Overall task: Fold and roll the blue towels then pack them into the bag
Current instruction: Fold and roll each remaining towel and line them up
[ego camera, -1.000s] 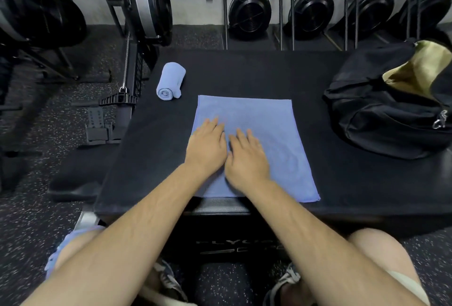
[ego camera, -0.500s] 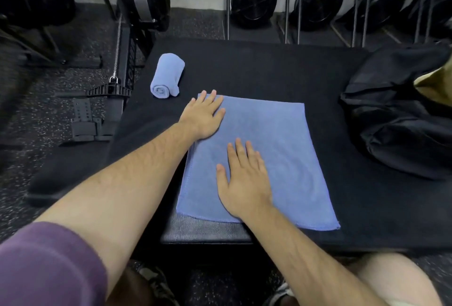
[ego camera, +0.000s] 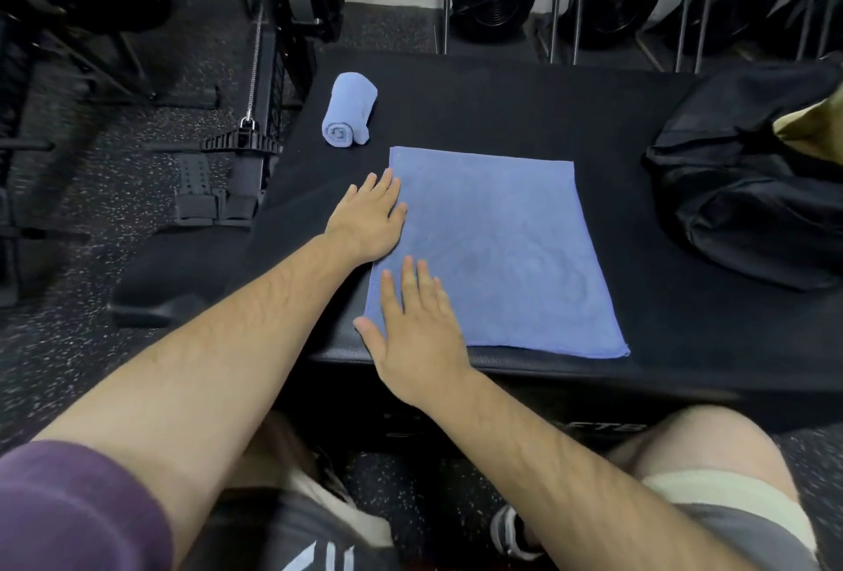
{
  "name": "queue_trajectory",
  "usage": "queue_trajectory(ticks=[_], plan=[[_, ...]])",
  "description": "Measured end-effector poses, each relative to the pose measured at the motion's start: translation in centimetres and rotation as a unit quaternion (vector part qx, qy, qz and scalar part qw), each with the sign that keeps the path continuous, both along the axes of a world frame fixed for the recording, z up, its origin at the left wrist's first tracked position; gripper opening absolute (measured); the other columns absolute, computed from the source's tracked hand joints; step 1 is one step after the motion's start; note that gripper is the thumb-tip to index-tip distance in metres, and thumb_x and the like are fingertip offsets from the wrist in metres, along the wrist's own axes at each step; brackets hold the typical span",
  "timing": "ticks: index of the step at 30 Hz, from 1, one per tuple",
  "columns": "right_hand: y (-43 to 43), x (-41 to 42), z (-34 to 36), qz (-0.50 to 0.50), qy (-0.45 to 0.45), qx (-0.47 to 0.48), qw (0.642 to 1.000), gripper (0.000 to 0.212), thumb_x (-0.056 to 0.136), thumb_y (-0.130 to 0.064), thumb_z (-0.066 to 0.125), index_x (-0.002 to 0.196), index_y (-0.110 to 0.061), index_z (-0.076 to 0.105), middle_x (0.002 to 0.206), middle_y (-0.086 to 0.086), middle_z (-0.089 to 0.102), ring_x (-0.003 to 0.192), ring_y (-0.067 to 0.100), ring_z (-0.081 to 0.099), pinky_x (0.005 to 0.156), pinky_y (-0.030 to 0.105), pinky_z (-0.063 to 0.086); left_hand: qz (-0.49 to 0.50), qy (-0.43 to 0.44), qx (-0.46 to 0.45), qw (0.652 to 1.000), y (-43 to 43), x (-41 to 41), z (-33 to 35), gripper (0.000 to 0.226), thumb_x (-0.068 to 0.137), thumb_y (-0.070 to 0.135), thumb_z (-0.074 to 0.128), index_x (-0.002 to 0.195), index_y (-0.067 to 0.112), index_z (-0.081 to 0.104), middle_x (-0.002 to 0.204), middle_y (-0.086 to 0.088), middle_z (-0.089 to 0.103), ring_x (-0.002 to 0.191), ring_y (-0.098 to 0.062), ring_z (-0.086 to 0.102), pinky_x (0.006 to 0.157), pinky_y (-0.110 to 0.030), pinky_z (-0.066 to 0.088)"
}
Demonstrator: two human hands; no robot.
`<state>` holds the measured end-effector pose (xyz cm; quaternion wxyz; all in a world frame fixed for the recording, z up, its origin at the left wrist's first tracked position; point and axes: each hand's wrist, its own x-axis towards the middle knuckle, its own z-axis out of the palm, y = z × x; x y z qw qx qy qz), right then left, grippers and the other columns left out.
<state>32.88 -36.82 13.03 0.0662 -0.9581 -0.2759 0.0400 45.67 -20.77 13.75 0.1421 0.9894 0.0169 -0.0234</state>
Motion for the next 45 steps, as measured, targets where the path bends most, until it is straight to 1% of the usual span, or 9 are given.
queue_trajectory(ticks=[3,9,15,19,24,28,33,39,45], plan=[[0.6,-1.2,0.1,0.011,-0.101,0.021,0.995,0.072,0.095,-0.066,0.043,0.133,-0.009,0.065,0.126,0.015,0.062,0.112,0.034,0.057,0.086,0.042,0.052,0.016,0.011,0.004,1.0,0.4,-1.2,0.2,0.059,0.11,0.036,0.018,0.162,0.007,0.011,0.17,-0.007,0.005,0.157,-0.028,0.004,0.126,-0.046,0.008],[1.7,-2.5,1.7,0.012,-0.121,0.003,0.993,0.045,0.051,-0.039,0.096,0.081,-0.013,0.077,0.071,0.001,0.057,0.061,0.018,0.057,0.049,0.025,0.041,0.019,-0.029,-0.022,0.999,0.2,-3.5,0.4,0.052,0.109,0.033,0.027,0.154,0.008,0.034,0.164,-0.012,0.027,0.151,-0.032,0.019,0.122,-0.052,0.018],[1.9,-2.1,3.2,0.004,-0.086,-0.009,0.996,0.045,0.017,-0.019,0.093,0.049,-0.018,0.062,0.052,-0.002,0.051,0.042,0.015,0.052,0.036,0.018,0.026,0.086,-0.124,-0.04,0.988,-0.4,-5.1,1.1,0.034,0.098,0.033,0.057,0.126,0.015,0.062,0.118,-0.009,0.056,0.112,-0.032,0.047,0.086,-0.039,0.042],[2.1,-1.8,3.9,0.004,-0.071,0.001,0.997,0.042,0.026,-0.02,0.093,0.057,-0.016,0.065,0.056,0.0,0.055,0.046,0.016,0.055,0.043,0.021,0.021,0.114,-0.061,-0.142,0.981,-0.2,-5.0,1.3,0.036,0.096,0.037,0.056,0.124,0.015,0.056,0.11,-0.012,0.059,0.091,-0.023,0.054,0.072,-0.033,0.041],[0.1,-1.2,4.7,-0.024,0.045,0.109,0.993,0.04,0.094,-0.013,0.052,0.134,-0.016,0.051,0.102,0.012,0.053,0.085,0.036,0.054,0.065,0.035,0.033,0.149,-0.032,-0.193,0.969,-1.2,-4.7,2.6,0.037,0.096,0.038,0.055,0.126,0.016,0.055,0.111,-0.006,0.063,0.088,-0.02,0.058,0.062,-0.029,0.039],[-0.4,-0.7,4.7,-0.074,0.088,0.2,0.973,0.025,0.097,-0.019,0.048,0.117,-0.017,0.062,0.102,0.005,0.046,0.088,0.036,0.057,0.073,0.038,0.045,0.186,0.009,-0.157,0.97,-1.2,-4.4,3.4,0.026,0.093,0.039,0.054,0.106,0.017,0.051,0.096,-0.001,0.063,0.073,-0.018,0.057,0.06,-0.034,0.048],[-0.6,-0.7,5.2,-0.133,0.139,0.26,0.946,0.02,0.089,-0.035,0.061,0.082,-0.019,0.052,0.094,-0.002,0.057,0.085,0.02,0.057,0.073,0.034,0.047,0.164,0.031,-0.305,0.938,-1.3,-3.8,4.0,0.043,0.091,0.04,0.063,0.131,0.031,0.052,0.115,0.003,0.059,0.081,-0.014,0.061,0.071,-0.029,0.05],[-0.8,-1.1,5.3,-0.093,0.123,0.296,0.943,0.009,0.097,-0.022,0.059,0.104,-0.019,0.054,0.104,-0.005,0.059,0.094,0.019,0.056,0.075,0.03,0.039,0.159,0.007,-0.37,0.915,-1.1,-2.9,3.6,0.038,0.089,0.015,0.067,0.126,0.027,0.061,0.101,-0.001,0.058,0.073,-0.014,0.059,0.063,-0.023,0.047],[-0.4,-1.4,5.8,-0.063,0.173,0.329,0.926,0.017,0.101,-0.021,0.055,0.115,-0.02,0.064,0.12,-0.006,0.056,0.104,0.012,0.058,0.093,0.027,0.045,0.208,-0.001,-0.381,0.901,-0.1,-1.5,4.6,0.044,0.088,-0.004,0.043,0.11,0.019,0.074,0.116,0.004,0.065,0.104,-0.015,0.058,0.073,-0.02,0.045]])
